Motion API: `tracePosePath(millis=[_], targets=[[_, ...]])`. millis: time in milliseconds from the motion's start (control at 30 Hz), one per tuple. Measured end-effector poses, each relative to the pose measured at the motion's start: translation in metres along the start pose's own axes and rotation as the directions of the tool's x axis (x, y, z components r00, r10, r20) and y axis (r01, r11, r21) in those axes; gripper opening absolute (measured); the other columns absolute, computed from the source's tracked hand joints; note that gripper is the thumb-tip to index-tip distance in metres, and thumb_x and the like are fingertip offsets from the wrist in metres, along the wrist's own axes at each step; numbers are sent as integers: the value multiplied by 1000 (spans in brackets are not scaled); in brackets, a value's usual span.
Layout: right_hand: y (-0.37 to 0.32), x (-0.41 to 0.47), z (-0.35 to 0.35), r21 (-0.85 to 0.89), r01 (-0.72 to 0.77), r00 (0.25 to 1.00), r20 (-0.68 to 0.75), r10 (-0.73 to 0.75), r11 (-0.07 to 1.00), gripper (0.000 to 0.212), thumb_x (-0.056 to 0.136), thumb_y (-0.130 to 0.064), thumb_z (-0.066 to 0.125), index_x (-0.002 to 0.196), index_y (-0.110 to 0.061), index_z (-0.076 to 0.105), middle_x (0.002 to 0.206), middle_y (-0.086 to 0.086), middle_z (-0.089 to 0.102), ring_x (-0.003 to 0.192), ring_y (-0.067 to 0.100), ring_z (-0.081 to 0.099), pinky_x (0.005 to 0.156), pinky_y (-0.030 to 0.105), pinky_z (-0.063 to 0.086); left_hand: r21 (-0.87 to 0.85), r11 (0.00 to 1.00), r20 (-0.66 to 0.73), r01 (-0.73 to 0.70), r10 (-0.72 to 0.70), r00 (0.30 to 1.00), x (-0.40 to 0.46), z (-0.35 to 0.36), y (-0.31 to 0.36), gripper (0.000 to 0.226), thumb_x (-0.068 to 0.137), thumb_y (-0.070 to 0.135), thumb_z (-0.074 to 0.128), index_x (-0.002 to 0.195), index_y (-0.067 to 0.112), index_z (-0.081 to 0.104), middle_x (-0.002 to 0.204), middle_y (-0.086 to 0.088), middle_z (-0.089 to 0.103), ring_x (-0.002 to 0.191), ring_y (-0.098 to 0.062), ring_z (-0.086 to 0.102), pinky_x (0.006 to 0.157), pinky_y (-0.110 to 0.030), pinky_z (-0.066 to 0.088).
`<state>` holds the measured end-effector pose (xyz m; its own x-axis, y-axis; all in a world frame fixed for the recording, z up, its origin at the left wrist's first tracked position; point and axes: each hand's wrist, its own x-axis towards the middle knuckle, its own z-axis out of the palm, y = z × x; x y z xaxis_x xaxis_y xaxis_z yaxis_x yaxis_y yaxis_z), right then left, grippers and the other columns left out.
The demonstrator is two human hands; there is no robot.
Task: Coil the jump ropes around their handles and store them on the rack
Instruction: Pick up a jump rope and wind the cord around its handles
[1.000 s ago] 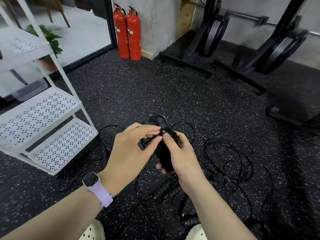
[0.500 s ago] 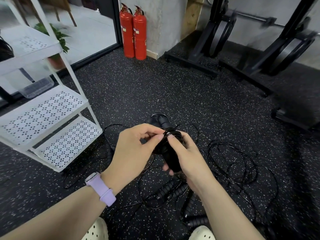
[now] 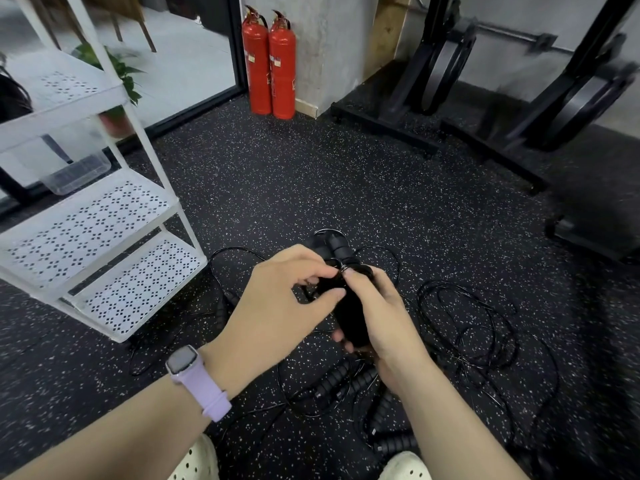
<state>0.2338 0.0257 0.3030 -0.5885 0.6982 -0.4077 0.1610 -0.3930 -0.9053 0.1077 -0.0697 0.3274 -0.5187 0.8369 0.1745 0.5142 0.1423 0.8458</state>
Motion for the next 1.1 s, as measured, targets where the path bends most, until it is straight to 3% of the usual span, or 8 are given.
tracePosePath(millis=[167,267,533,700,767,900,1000,1100], targets=[[-1,-2,3,-8,-63,998,-2,63,998,24,95,-46,64,109,-26,63,78,4,76,51,25,60,43,28,42,260,960,-21,-107,117,993,0,8,0,11,93,28,69,101,26,77,94,18,60,87,-3,57,74,-18,47],[-1,-1,2,-10,-100,995,-4,100,995,27,94,-48,65,111,-27,62,83,7,78,52,25,61,43,28,44,212,974,-23,-79,86,996,2,10,-1,10,94,23,68,99,25,77,93,18,59,84,0,55,71,-13,43],[-2,2,6,57,-187,982,49,184,981,30,96,-49,65,113,-25,61,84,11,77,52,25,63,44,27,44,21,985,11,174,-174,985,8,3,1,23,96,11,66,89,33,70,83,13,65,79,-6,61,70,-8,43],[-4,1,2,13,-168,984,57,167,986,30,97,-44,66,114,-20,61,86,15,77,53,27,63,44,28,45,37,978,167,207,-210,963,8,-8,4,20,100,14,61,91,31,65,86,11,67,84,-10,62,77,-20,50],[-3,1,2,-7,-161,985,56,161,987,31,97,-43,66,115,-19,60,87,15,77,52,26,63,44,27,44,81,978,260,191,-206,943,11,-14,4,17,102,15,58,95,30,64,87,6,67,81,-9,62,76,-19,51],[0,1,1,-74,-151,987,42,155,986,26,98,-41,65,114,-20,59,85,11,78,53,26,63,43,27,43,176,980,413,92,-158,897,11,-23,4,14,105,13,52,99,20,62,75,10,53,64,10,51,65,-7,40],[3,1,1,-98,-159,986,29,162,982,25,99,-39,65,114,-20,58,86,10,78,52,25,63,42,27,43,241,970,476,23,-139,869,10,-22,1,16,107,12,46,96,18,56,85,10,47,70,6,44,68,-11,37],[3,2,3,-94,-176,983,29,180,980,27,98,-40,65,114,-19,59,82,8,78,50,25,62,40,26,42,301,950,506,-78,-90,858,12,-21,-1,29,108,12,40,85,30,44,94,11,44,87,0,40,77,-16,32]])
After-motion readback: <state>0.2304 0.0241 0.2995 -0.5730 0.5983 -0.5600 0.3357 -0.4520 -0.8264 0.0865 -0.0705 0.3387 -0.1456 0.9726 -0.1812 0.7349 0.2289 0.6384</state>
